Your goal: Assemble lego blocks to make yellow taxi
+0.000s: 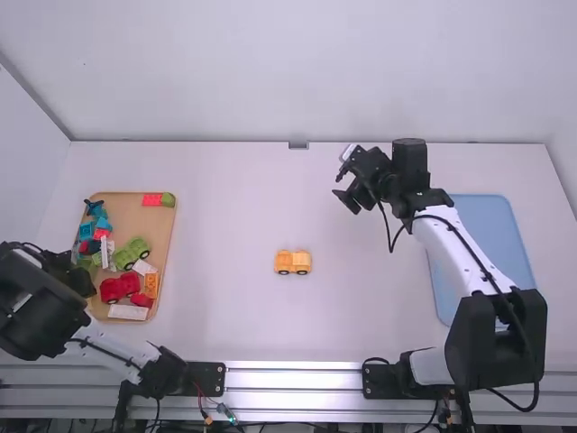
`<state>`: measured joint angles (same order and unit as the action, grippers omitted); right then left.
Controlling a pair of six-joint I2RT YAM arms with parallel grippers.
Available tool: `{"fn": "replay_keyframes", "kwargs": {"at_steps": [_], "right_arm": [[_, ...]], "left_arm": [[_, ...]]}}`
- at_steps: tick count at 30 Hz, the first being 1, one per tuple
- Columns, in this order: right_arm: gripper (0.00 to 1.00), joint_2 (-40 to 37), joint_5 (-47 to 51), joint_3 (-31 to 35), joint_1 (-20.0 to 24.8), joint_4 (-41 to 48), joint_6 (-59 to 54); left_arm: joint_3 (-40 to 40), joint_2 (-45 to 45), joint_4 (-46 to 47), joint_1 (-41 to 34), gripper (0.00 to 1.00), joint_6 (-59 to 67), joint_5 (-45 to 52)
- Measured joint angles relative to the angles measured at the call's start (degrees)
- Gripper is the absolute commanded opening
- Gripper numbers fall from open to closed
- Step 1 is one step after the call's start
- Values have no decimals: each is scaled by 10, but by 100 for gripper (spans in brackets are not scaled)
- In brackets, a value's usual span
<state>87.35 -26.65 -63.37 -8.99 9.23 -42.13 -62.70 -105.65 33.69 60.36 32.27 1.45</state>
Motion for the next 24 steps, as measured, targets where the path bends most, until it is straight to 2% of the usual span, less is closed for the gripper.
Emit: {"fn": "replay_keyframes", "kwargs": {"at_steps": [18, 24], "right_arm": [[99, 0, 0, 0, 0, 0, 0], [99, 0, 0, 0, 0, 0, 0]], "left_arm": [[31, 0, -40, 10, 53, 14, 17], [31, 0, -40, 9, 40, 14, 20]]}}
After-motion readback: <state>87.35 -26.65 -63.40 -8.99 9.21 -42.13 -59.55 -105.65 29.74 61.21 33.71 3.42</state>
